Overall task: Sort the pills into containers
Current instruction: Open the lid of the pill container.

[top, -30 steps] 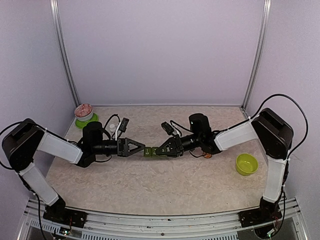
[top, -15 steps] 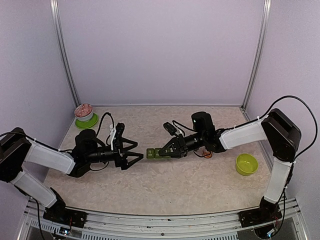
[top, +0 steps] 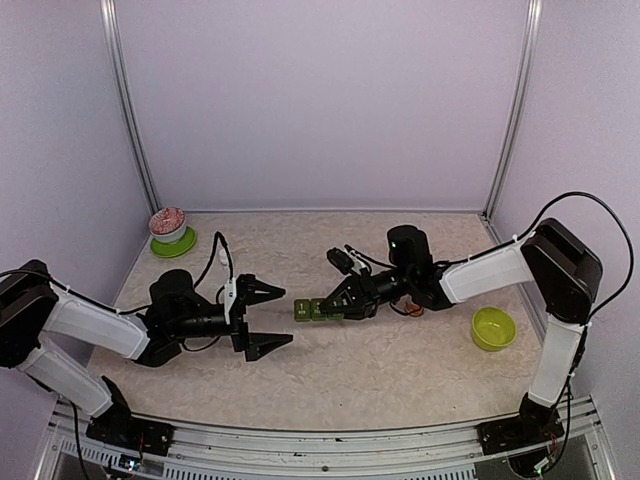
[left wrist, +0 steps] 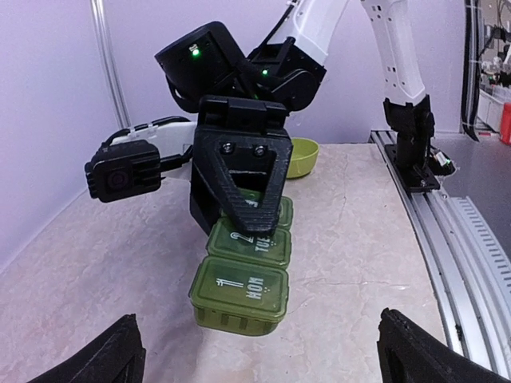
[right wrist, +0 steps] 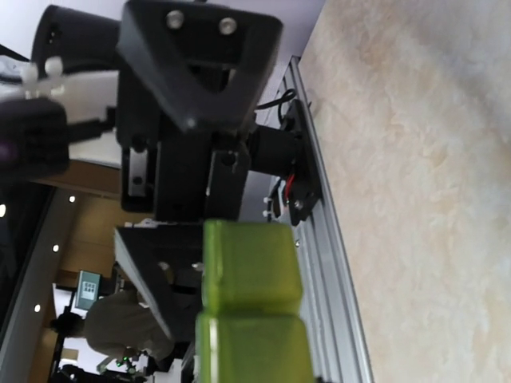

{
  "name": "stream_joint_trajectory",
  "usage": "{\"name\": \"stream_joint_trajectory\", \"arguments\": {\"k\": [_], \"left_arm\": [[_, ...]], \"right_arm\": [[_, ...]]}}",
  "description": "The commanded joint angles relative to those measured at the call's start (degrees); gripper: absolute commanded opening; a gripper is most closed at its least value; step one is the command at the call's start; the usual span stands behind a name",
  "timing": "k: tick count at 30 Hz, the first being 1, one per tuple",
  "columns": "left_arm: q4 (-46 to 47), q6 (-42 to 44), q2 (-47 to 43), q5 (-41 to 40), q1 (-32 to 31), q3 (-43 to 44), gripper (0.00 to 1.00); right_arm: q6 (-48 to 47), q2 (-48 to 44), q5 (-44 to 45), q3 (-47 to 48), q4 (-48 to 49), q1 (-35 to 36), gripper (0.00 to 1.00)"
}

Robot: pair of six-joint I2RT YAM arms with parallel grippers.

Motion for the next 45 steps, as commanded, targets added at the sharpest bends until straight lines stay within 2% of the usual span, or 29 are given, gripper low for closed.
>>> {"name": "stream_joint_trajectory", "arguments": {"k": [1,9,15,22,30,45], "left_arm": [[-0.1,9.6,-0.1,-0.8,-1.4,0.8,0.99],[-2.9,16.7,2.8,-2.7,-2.4,4.0,0.98],[-3.6,18.6,4.2,-2.7,-2.9,6.2,0.95],[-9.7,23.2,6.4,-0.9,-4.0,9.3,0.81],[-7.0,22.2,6.1,0.0,-4.1,7.9,0.59],[0.7,21.6,4.4,-2.5,-4.1,3.9,0.57]], "right_arm": [[4.1,-1.0,-2.3,-1.6,5.8,0.4,0.0],[5.2,-1.3,-3.1,-0.9,6.2,0.5,0.01],[4.0,-1.5,-3.7,-0.2,4.0,0.5,0.0],[4.6,-1.6,-3.8,-0.7,4.1,0.5,0.0],[5.3,-1.1,-4.2,-0.5,4.6,0.5,0.0],[5.9,0.3,-4.6,-0.7,5.5,0.5,0.0]]}}
